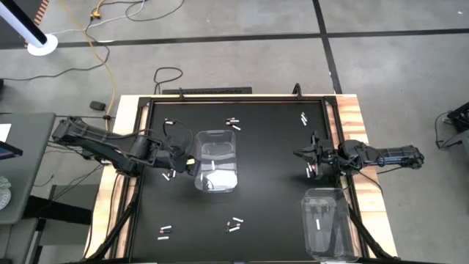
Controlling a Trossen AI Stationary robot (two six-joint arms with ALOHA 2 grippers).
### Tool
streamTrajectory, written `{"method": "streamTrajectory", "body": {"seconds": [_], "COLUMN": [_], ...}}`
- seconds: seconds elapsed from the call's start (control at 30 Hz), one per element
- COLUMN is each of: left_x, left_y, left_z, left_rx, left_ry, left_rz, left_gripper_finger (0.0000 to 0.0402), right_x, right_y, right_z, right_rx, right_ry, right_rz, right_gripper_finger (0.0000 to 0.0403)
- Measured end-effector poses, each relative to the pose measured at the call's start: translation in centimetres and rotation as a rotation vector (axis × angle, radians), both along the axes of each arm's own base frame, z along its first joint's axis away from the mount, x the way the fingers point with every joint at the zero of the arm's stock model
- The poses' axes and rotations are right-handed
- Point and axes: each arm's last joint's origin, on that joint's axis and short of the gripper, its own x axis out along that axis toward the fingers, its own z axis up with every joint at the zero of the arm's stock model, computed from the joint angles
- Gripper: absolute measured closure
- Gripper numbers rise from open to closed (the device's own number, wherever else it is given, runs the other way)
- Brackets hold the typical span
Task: Sort batteries
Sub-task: Move the bottom transparent bin to the center of the table
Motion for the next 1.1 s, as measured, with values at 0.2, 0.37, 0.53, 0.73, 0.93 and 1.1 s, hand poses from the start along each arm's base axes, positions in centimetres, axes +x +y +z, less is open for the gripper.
{"method": "streamTrajectory", "body": {"seconds": [0.2,0.37,0.53,0.73,0.93,1.1], "left_x": [0.0,0.0,0.0,0.0,0.0,0.02], "left_y": [0.01,0.01,0.01,0.02,0.02,0.01], "left_z": [0.0,0.0,0.0,0.0,0.0,0.0], "left_rx": [0.0,0.001,0.001,0.0,0.006,0.023], "left_ry": [0.0,0.0,0.0,0.0,0.003,0.009], "left_rz": [-0.001,-0.001,-0.001,0.0,-0.007,-0.028], "left_gripper_finger": [0.0285,0.0285,0.0285,0.0285,0.0285,0.0285], "right_x": [0.0,0.0,0.0,0.0,0.0,-0.01], "right_y": [0.0,0.0,0.0,0.0,0.01,0.01], "right_z": [0.0,0.0,0.0,0.0,0.0,0.07], "right_rx": [0.0,0.002,0.091,0.103,0.106,0.106], "right_ry": [0.0,0.0,-0.009,-0.01,-0.011,-0.012], "right_rz": [0.0,0.0,0.005,0.005,0.006,0.006], "right_gripper_finger": [0.0389,0.0389,0.0389,0.0389,0.0389,0.0389]}}
